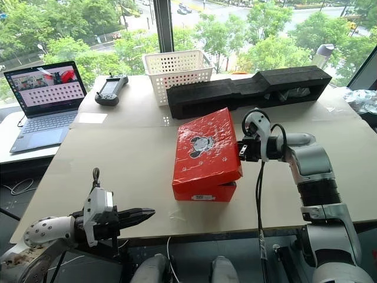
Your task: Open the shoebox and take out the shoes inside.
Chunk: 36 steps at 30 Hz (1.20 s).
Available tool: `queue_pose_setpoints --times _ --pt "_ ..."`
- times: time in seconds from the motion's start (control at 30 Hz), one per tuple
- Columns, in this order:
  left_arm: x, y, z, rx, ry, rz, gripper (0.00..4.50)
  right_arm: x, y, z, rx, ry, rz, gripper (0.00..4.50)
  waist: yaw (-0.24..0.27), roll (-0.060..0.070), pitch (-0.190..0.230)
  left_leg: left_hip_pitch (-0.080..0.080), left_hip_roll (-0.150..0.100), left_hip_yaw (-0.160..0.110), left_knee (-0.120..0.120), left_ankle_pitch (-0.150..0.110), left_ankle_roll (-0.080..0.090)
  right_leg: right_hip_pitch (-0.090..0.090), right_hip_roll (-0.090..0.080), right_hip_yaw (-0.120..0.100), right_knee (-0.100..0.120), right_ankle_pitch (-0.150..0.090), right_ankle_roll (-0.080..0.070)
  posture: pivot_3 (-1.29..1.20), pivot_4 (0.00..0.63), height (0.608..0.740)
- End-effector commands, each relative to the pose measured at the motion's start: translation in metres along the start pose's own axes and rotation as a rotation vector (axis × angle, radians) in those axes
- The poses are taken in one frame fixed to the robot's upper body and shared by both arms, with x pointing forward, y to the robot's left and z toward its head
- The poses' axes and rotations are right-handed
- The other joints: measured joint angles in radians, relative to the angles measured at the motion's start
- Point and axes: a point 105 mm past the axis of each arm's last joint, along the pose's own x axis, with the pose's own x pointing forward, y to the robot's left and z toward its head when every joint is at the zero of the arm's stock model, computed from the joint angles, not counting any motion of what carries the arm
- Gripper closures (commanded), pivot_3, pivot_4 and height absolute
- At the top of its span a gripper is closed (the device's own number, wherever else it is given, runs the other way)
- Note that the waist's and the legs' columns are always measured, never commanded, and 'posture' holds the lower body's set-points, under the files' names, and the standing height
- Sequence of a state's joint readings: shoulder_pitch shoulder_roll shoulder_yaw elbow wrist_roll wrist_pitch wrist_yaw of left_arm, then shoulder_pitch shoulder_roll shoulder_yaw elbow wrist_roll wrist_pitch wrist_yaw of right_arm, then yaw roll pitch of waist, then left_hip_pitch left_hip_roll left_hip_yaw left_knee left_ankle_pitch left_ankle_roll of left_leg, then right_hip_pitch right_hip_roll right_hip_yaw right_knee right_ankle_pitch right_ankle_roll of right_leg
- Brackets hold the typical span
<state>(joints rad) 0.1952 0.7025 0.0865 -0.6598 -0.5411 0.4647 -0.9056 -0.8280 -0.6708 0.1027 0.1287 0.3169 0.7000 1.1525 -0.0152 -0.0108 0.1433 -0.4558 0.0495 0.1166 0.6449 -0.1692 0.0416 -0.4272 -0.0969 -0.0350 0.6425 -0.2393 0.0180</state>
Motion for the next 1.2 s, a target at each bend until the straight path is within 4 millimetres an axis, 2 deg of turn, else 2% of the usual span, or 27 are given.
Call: queue_pose_setpoints --times 0.03,0.17,0.23,0.33,0.43,0.5,0.6,0.83,1.0,1.03,1.13,1.2 --pt "0.003 -0.004 0.008 0.023 -0.017 -0.017 4.49 0.004 0.022 0.059 -0.164 -0.081 0.038 4.47 -0.001 0.0 0.0 0.0 0.0 0.0 0.0 0.0 0.0 0.0 0.0 0.0 0.0 0.0 0.0 0.0 0.15 0.733" --pt "0.005 -0.003 0.008 0.022 -0.017 -0.017 4.49 0.024 0.048 0.128 -0.165 -0.32 0.06 4.47 -0.007 0.0 0.0 0.0 0.001 0.0 -0.001 0.0 0.0 -0.002 0.002 0.001 0.001 0.0 -0.001 0.0 0.15 0.733" --pt "0.006 -0.003 0.009 0.021 -0.018 -0.016 4.49 0.032 0.05 0.138 -0.121 -0.382 0.05 4.47 -0.004 0.001 0.0 0.0 0.001 0.0 -0.002 0.0 0.0 -0.002 0.002 0.0 0.002 0.0 0.0 0.0 0.15 0.733" --pt "0.003 -0.002 0.013 0.024 -0.022 0.001 4.49 0.05 0.05 0.126 -0.078 -0.36 0.023 4.47 0.007 0.0 0.0 0.0 0.0 -0.001 -0.002 0.0 -0.001 -0.002 0.0 -0.004 0.0 0.001 0.001 0.0 0.15 0.733" --pt "-0.002 -0.003 0.021 0.019 -0.037 0.034 4.49 0.056 0.049 0.113 -0.058 -0.336 0.013 4.47 0.011 0.0 0.0 -0.002 -0.002 0.0 -0.002 0.0 -0.001 -0.004 -0.005 -0.005 -0.002 0.0 -0.001 0.0 0.15 0.733" --pt "-0.005 -0.007 0.026 0.017 -0.041 0.047 4.49 0.056 0.046 0.106 -0.036 -0.328 0.002 4.47 0.009 0.0 0.0 -0.003 -0.003 0.001 -0.002 0.0 -0.001 -0.006 -0.011 -0.005 -0.002 0.001 0.001 0.0 0.15 0.733" --pt "-0.007 -0.011 0.03 0.014 -0.039 0.049 4.49 0.055 0.041 0.1 -0.019 -0.322 -0.012 4.47 0.002 0.0 0.001 -0.004 -0.004 0.002 -0.002 0.0 -0.001 -0.004 -0.011 -0.005 0.0 0.002 0.002 0.0 0.15 0.733" --pt "-0.01 0.005 0.042 0.018 -0.05 0.055 4.49 0.053 0.031 0.079 -0.034 -0.231 -0.057 4.47 0.001 0.0 0.001 -0.002 -0.001 0.002 -0.001 0.001 -0.001 -0.002 -0.002 -0.005 0.0 0.002 0.002 0.0 0.15 0.733" --pt "-0.031 0.041 0.066 0.043 -0.047 0.009 4.49 0.035 0.02 0.068 0.003 -0.121 -0.093 4.47 0.006 0.0 0.001 -0.002 -0.001 0.002 -0.001 0.001 -0.002 -0.003 -0.001 -0.006 0.0 0.002 0.002 0.0 0.15 0.733" --pt "-0.035 0.054 0.07 0.054 -0.053 0.018 4.49 0.033 0.015 0.061 0.013 -0.065 -0.125 4.47 0.004 0.0 0.001 -0.002 0.0 0.002 -0.001 0.001 -0.002 -0.007 -0.001 -0.006 -0.001 0.002 0.002 0.0 0.15 0.733" --pt "-0.039 0.076 0.073 0.083 -0.056 0.02 4.49 0.028 0.008 0.048 0.035 0.037 -0.177 4.47 0.001 0.0 0.001 -0.002 -0.001 0.003 -0.001 0.001 -0.002 -0.006 -0.001 -0.005 -0.001 0.002 0.002 0.0 0.15 0.733" --pt "-0.038 0.081 0.071 0.101 -0.048 0.008 4.49 0.027 0.008 0.043 0.051 0.069 -0.186 4.47 -0.003 0.0 0.001 -0.003 0.0 0.004 -0.001 0.003 0.001 -0.004 0.0 -0.005 -0.001 0.002 0.002 0.0 0.15 0.733"
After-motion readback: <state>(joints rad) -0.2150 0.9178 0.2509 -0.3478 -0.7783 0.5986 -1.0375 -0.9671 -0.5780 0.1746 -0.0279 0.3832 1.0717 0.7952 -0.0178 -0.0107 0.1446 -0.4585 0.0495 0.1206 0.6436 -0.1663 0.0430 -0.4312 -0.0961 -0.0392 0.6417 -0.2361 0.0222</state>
